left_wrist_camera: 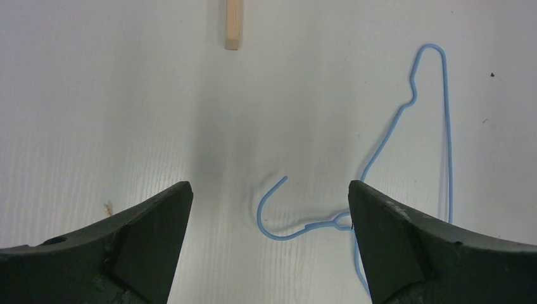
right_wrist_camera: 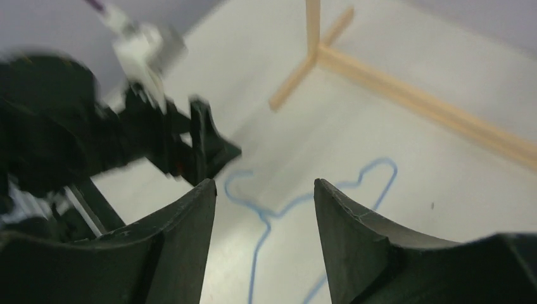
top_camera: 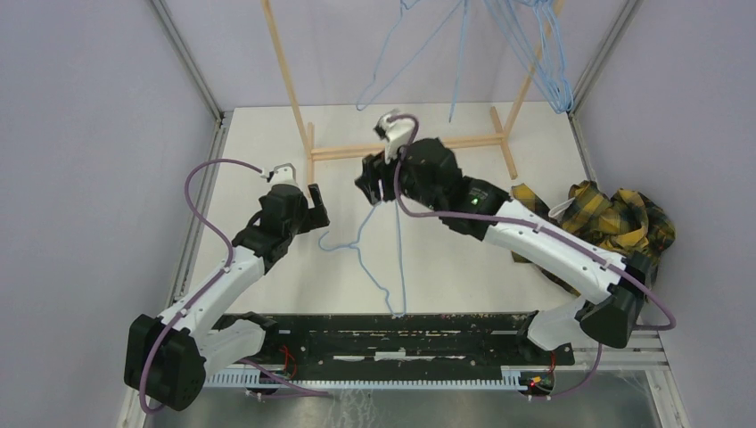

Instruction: Organize the hangers

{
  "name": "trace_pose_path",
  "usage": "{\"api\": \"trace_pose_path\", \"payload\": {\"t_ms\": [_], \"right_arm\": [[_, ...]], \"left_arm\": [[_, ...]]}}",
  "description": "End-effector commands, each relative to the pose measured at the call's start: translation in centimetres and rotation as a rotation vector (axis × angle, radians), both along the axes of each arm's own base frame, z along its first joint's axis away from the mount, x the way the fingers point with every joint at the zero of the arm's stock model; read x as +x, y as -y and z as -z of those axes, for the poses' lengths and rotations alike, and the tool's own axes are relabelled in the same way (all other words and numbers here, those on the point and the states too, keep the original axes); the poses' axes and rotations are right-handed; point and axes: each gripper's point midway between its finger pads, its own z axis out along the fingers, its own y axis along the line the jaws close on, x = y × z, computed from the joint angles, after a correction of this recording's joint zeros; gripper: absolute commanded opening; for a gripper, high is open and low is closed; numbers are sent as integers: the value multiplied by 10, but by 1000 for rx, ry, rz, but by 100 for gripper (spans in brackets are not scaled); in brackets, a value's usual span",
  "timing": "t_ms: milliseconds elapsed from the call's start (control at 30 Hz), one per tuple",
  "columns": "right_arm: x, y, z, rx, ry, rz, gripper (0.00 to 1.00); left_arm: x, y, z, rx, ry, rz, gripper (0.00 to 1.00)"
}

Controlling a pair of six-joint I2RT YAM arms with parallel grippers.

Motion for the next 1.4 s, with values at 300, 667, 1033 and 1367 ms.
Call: {"api": "trace_pose_path", "payload": {"t_ms": [300, 667, 1033, 1367], "right_arm": [[-86, 3, 237, -497, -331, -107, 58], [-85, -40, 303, -532, -420, -155, 52], [-75, -56, 339, -569, -455, -128, 46], [-70, -20, 377, -712, -476, 4, 19]], "left_arm": [[10, 0, -8, -84, -10, -104, 100], [13, -39, -20, -132, -6, -199, 99], [12, -45, -19, -135, -4, -189, 99], [6, -48, -21, -147, 24, -190, 99]]}}
